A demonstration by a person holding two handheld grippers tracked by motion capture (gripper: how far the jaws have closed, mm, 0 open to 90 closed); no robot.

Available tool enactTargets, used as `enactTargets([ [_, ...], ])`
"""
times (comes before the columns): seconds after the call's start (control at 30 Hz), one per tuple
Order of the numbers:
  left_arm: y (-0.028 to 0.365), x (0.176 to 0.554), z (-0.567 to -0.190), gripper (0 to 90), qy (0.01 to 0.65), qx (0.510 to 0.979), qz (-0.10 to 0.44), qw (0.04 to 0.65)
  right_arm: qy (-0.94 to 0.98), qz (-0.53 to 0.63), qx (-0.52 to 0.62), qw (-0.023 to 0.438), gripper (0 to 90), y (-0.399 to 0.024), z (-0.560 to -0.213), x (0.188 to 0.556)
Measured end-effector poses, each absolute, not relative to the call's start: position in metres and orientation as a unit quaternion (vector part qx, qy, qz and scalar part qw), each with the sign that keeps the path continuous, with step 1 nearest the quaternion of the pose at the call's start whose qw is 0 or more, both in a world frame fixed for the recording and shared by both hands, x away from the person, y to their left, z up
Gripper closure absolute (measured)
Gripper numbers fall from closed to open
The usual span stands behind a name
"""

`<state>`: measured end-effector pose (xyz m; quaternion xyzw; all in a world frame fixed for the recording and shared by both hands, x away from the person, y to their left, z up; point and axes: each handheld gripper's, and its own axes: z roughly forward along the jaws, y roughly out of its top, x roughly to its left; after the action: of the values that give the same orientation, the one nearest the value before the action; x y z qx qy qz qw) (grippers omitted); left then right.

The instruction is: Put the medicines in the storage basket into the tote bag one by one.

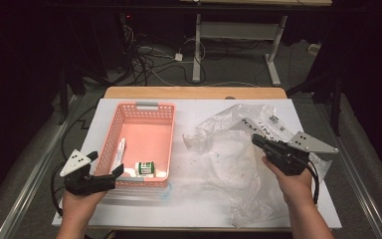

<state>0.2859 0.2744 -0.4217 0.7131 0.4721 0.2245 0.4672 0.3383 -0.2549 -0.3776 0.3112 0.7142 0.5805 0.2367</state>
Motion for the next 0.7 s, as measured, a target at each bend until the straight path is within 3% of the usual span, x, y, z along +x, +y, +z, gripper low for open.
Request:
enactTargets([
  [0.27, 0.276, 0.286, -0.418, 5.1, 0.470, 0.712, 0.220, 0.472, 0.718, 0.576, 0.311, 0.236, 90.0, -0.252, -0.380, 0.338],
  [0.47, 0.274, 0.291, -0.411, 19.1, 0.469, 0.719, 0.206, 0.470, 0.717, 0.578, 0.311, 0.234, 90.0, -0.252, -0.380, 0.339],
  [0.7, 0.271, 0.315, -0.401, 42.9, 0.485, 0.735, 0.191, 0.435, 0.717, 0.578, 0.312, 0.232, 90.0, -0.252, -0.380, 0.339],
])
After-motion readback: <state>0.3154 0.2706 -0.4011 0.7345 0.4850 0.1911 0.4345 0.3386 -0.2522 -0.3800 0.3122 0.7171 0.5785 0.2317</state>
